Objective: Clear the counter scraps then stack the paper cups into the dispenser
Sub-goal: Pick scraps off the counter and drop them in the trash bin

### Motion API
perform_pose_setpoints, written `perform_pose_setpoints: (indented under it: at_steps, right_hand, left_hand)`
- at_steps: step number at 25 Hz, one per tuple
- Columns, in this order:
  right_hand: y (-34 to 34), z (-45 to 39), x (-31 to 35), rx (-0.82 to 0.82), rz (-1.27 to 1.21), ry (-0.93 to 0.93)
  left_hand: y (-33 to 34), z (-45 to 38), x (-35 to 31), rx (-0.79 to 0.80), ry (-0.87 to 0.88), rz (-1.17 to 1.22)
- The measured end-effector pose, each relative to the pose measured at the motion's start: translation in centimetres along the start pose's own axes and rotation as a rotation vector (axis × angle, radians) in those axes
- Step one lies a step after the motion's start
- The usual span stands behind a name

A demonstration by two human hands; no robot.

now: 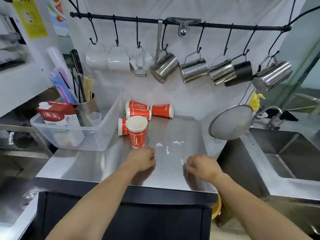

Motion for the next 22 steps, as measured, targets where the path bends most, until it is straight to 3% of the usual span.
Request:
perform_pose_setpoints:
  at_steps: [15,22]
  right_hand:
    - [3.0,-5.6,-2.1,-0.092,-0.162,-0.188]
    - [3.4,-6.5,-2.1,-0.073,-0.331,-0.166]
  left_hand:
    - [1.3,-7.6,-1.2,-0.148,-0.157,0.057]
    - [1.4,-7.9,-1.0,-0.204,-0.152,0.046]
Point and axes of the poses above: each hand's wrist, its own z-axis away from the middle knuckle, its own y-axis out of the palm, x = y × z, the point moved 5 cm from there along -z, towards the middle knuckle
